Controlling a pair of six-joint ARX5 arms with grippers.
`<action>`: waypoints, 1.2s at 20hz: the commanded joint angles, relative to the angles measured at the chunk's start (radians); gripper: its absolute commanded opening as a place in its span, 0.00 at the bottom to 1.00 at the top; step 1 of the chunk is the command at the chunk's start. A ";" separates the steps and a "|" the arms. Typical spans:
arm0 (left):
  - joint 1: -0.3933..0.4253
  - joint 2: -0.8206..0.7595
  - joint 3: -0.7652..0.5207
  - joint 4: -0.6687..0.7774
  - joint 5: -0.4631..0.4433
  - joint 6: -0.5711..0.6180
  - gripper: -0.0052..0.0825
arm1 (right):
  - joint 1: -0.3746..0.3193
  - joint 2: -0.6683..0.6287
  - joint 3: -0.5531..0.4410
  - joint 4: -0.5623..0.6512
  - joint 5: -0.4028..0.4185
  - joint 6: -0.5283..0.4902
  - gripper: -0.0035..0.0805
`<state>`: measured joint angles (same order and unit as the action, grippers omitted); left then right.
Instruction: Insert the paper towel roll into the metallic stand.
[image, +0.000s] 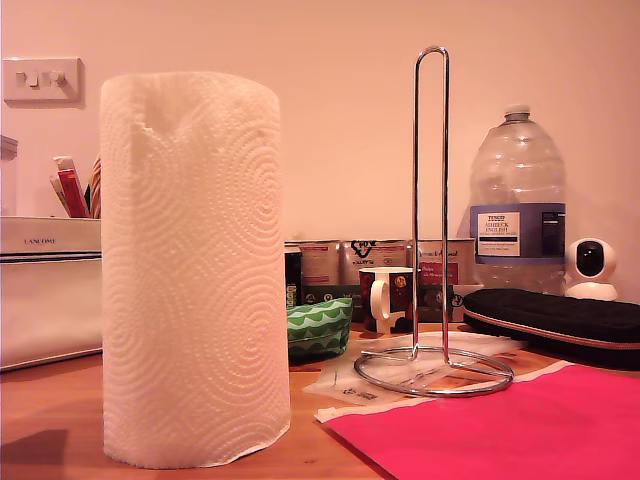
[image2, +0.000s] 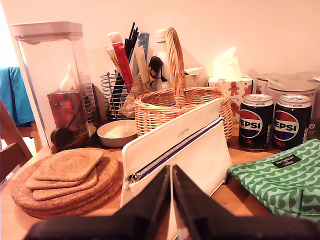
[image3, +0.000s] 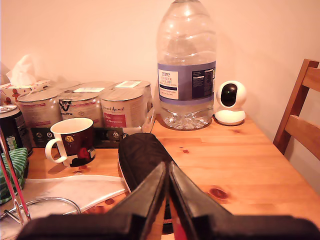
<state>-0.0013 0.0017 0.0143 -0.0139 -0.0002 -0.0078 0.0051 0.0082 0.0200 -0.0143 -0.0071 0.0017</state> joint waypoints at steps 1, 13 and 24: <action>0.091 0.023 -0.010 -0.058 0.438 -0.128 0.03 | -0.053 -0.006 0.029 -0.148 -0.009 0.131 0.03; 0.052 0.024 0.074 -0.001 0.515 -0.203 0.03 | -0.032 -0.006 0.032 -0.056 -0.175 0.158 0.03; -0.078 0.228 0.497 -0.381 0.661 0.152 0.03 | 0.212 -0.004 0.045 -0.165 -0.373 0.238 0.03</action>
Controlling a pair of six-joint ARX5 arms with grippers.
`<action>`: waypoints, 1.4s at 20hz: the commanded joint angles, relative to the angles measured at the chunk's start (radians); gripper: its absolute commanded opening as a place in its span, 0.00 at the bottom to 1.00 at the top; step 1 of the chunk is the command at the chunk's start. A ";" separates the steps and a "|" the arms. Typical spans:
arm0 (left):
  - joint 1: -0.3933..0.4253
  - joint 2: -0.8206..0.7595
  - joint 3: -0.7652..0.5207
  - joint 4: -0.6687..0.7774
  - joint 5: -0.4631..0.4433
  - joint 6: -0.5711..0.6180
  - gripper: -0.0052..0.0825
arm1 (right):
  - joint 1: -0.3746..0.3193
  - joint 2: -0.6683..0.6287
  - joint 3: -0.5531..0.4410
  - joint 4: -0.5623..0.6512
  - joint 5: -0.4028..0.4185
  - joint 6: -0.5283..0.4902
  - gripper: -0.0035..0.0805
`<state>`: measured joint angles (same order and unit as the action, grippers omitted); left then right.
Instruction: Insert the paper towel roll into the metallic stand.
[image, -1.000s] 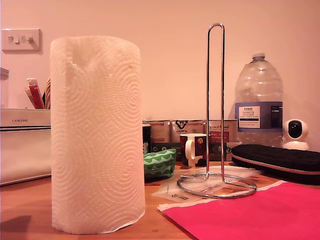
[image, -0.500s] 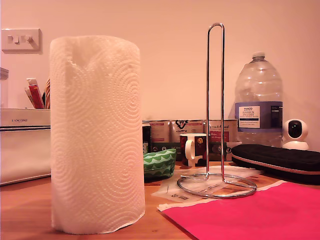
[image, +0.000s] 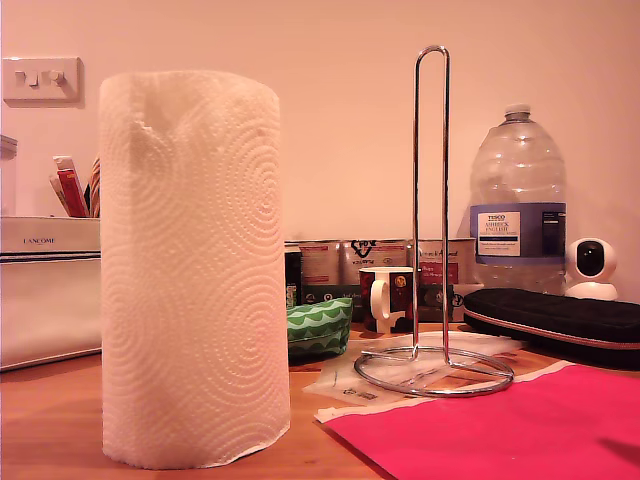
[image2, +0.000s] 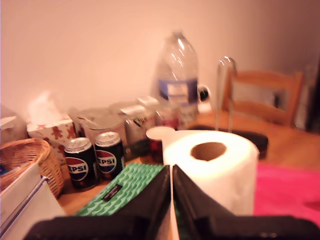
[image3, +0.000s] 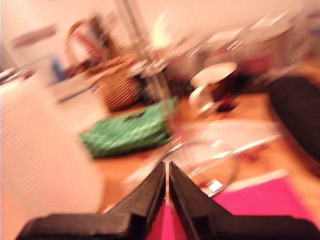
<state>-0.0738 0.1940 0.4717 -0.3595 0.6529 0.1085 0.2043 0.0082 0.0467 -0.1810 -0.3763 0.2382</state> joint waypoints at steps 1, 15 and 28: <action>-0.013 0.090 0.100 -0.103 0.020 0.095 0.03 | 0.036 -0.003 0.019 -0.005 -0.008 0.002 0.03; -0.401 0.785 0.621 -0.586 -0.146 0.536 0.54 | 0.118 0.055 0.024 -0.027 -0.006 0.000 0.03; -0.558 1.006 0.621 -0.414 -0.322 0.581 0.69 | 0.118 0.055 0.024 -0.029 0.020 -0.003 0.03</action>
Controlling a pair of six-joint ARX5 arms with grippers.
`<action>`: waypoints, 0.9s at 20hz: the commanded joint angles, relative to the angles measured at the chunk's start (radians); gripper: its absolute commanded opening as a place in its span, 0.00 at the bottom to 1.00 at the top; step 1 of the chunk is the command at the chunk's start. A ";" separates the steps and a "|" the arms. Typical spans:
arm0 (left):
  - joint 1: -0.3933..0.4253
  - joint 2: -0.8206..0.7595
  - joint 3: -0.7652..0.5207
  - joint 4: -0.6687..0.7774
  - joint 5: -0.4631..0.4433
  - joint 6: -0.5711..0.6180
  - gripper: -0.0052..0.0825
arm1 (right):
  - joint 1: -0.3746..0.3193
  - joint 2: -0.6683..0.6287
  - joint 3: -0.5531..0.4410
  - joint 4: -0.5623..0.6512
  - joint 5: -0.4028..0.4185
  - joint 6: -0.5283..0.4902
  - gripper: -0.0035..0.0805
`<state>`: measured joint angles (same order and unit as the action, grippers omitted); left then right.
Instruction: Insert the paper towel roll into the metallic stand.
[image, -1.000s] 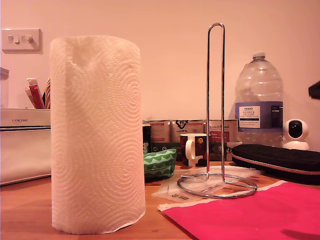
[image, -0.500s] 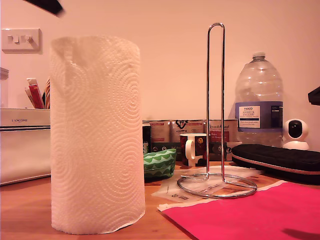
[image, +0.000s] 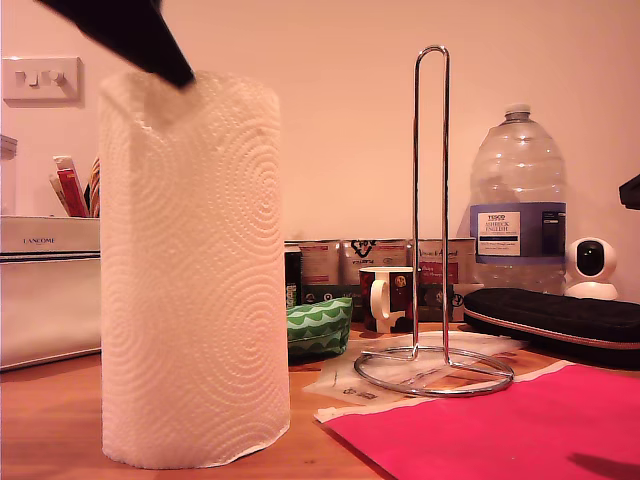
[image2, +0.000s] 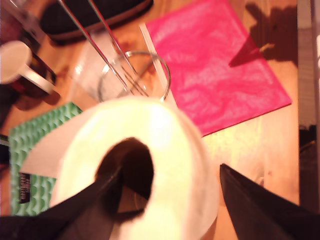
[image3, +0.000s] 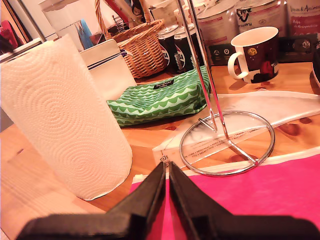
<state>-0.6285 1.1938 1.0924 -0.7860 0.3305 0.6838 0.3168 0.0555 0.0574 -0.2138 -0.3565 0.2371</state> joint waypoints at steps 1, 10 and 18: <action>-0.003 0.020 0.001 0.018 0.000 0.006 0.69 | 0.005 0.007 0.014 0.003 0.000 -0.002 0.03; -0.003 0.054 0.010 -0.030 -0.006 0.005 0.04 | 0.006 0.014 0.014 0.019 0.019 -0.008 0.29; -0.003 0.048 0.014 -0.035 -0.006 0.005 0.04 | 0.006 0.052 0.012 0.200 0.107 -0.111 0.30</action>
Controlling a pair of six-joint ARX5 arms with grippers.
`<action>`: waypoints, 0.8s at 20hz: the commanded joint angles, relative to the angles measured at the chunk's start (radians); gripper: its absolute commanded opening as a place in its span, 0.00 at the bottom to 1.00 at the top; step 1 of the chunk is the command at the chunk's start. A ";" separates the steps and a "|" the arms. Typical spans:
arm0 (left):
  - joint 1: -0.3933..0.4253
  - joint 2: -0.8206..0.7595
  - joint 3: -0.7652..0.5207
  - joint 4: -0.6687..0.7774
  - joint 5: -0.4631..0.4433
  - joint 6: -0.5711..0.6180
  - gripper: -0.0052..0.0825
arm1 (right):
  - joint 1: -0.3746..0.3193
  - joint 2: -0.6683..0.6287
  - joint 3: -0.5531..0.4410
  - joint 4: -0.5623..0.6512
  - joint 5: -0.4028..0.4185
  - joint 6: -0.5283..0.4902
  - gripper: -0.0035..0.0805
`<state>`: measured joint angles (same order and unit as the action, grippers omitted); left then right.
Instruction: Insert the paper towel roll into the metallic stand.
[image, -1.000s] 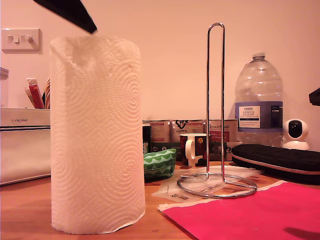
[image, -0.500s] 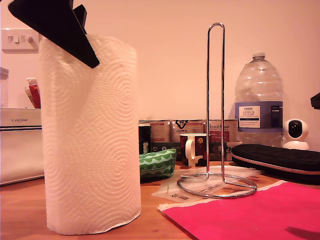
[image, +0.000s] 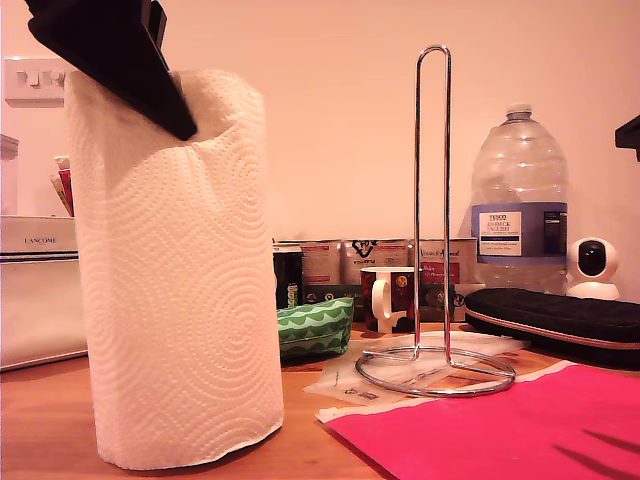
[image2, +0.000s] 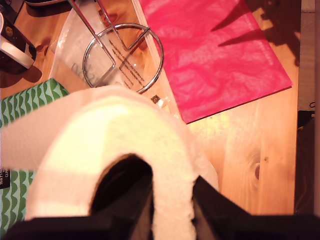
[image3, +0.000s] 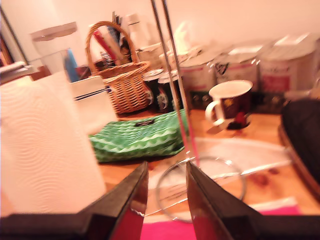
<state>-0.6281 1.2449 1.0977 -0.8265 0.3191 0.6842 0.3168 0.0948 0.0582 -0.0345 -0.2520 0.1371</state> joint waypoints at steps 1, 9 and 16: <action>-0.003 -0.003 0.008 0.005 0.006 0.005 0.04 | 0.006 0.029 0.011 0.048 0.018 -0.020 0.30; -0.003 -0.003 0.008 0.022 0.013 0.004 0.04 | 0.029 0.305 0.011 0.288 0.054 -0.174 0.36; -0.003 -0.003 0.008 0.049 0.013 0.004 0.04 | 0.029 0.721 0.011 0.669 0.049 -0.251 0.40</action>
<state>-0.6285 1.2449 1.0977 -0.7959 0.3237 0.6842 0.3424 0.7864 0.0616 0.5922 -0.2016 -0.1066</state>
